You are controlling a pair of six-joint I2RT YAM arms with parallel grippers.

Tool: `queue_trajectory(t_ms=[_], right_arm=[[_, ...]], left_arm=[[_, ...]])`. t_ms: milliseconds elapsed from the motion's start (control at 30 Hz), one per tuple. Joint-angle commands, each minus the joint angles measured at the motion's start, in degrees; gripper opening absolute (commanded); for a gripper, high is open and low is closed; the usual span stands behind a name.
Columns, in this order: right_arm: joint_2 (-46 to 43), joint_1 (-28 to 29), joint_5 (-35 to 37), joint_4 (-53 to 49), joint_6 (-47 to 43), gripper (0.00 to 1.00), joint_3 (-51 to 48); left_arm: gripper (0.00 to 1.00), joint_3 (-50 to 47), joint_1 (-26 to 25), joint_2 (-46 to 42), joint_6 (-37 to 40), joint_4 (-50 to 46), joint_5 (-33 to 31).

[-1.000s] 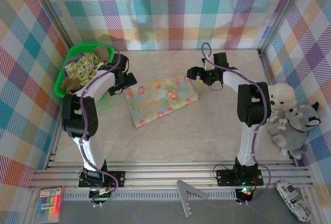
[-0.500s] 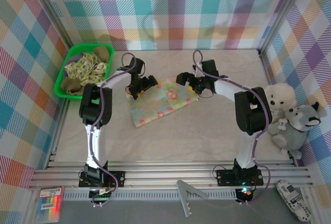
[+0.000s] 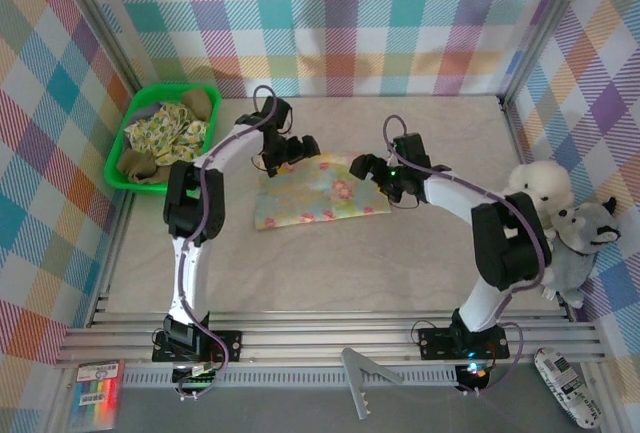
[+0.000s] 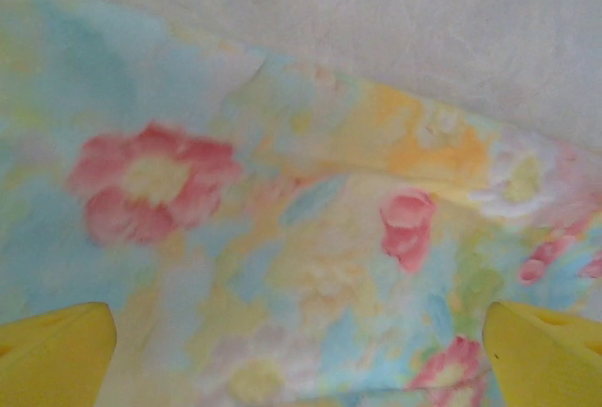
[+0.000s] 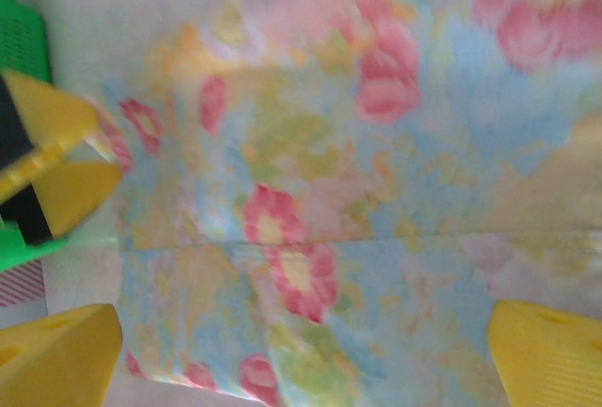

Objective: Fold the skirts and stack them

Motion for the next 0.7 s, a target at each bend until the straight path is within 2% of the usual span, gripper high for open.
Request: queue_trajectory(t_ms=[0, 33, 100, 167, 267, 300, 333, 400, 567, 667], right_arm=[[-0.92, -1.66, 5.35, -1.91, -0.66, 0.99, 2.09], [-0.61, -2.16, 4.47, -1.18, 0.22, 0.99, 2.07], [0.82, -3.16, -3.05, 6.39, 0.23, 0.99, 0.83], [4.53, -3.22, -8.30, 5.00, -0.43, 0.98, 4.61], [10.33, -2.70, -9.65, 3.10, -0.73, 0.94, 11.18], [12.04, -2.69, -11.21, 5.64, 0.39, 0.94, 11.57], [13.79, -2.78, -15.11, 11.83, 1.83, 0.99, 11.45], [17.45, -2.55, -20.01, 19.38, 6.21, 0.99, 12.94], [25.84, -1.38, -22.29, 19.68, 10.99, 0.99, 21.32], [28.84, -1.40, -18.50, 18.99, 11.88, 0.99, 22.99]], left_arm=[[1.00, -11.76, -0.20, -14.68, -8.80, 6.17, -0.34], [1.00, -15.91, -0.97, -17.38, -11.51, 9.34, 0.89], [1.00, -21.82, -2.69, -21.00, -15.36, 12.86, 2.21], [1.00, -27.68, -4.24, -22.54, -19.70, 17.34, 4.19], [1.00, -33.23, -4.97, -21.65, -23.59, 21.80, 5.68], [1.00, -33.71, -5.08, -20.59, -23.94, 21.81, 6.71], [1.00, -33.70, -5.26, -19.56, -24.16, 24.13, 8.28], [1.00, -32.90, -6.64, -18.54, -23.86, 23.58, 9.26], [1.00, -32.62, -8.51, -19.44, -22.58, 17.28, 1.86], [1.00, -35.70, -7.92, -19.99, -23.33, 17.81, -3.62]])
